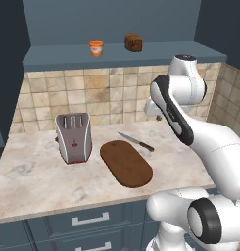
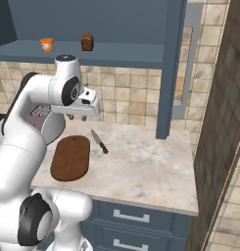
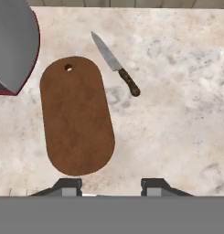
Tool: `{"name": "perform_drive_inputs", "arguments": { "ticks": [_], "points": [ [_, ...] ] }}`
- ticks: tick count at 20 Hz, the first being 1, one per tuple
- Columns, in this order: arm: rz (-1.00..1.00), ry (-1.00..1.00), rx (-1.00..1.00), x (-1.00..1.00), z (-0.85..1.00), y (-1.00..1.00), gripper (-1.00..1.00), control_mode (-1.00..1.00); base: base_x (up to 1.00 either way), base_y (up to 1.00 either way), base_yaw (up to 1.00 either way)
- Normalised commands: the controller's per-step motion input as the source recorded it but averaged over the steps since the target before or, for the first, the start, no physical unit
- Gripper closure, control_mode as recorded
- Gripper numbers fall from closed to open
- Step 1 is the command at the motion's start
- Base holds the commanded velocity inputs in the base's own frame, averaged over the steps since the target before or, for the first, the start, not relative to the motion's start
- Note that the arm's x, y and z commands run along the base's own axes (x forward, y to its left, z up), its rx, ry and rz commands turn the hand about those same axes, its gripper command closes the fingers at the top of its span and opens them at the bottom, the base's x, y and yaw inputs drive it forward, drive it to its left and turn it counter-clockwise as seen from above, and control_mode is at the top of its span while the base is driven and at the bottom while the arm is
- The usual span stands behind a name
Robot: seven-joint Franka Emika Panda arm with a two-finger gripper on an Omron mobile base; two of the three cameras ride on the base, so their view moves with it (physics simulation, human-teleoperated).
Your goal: Pick the bread, place it on the cutting board, pick the jam, place it on the counter, and close the cabinet.
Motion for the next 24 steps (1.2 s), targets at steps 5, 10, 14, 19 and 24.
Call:
{"name": "perform_drive_inputs", "arguments": {
  "ticks": [5, 10, 14, 19, 24],
  "points": [
    [0.00, -0.04, 0.00, 0.00, 0.05, 0.00, -1.00, -1.00, 0.00, 0.00, 0.00],
    [0.00, -0.07, 0.00, 0.00, 0.21, 0.00, -1.00, -1.00, 0.00, 0.00, 0.00],
    [0.00, -0.10, 0.00, 0.00, 0.31, 0.00, -1.00, -1.00, 0.00, 0.00, 0.00],
    [0.00, -0.08, 0.00, -0.01, 0.36, 0.00, -1.00, -1.00, 0.00, 0.00, 0.00],
    [0.00, -0.09, 0.00, -0.07, 0.33, 0.00, -1.00, -1.00, 0.00, 0.00, 0.00]
  ]
}}
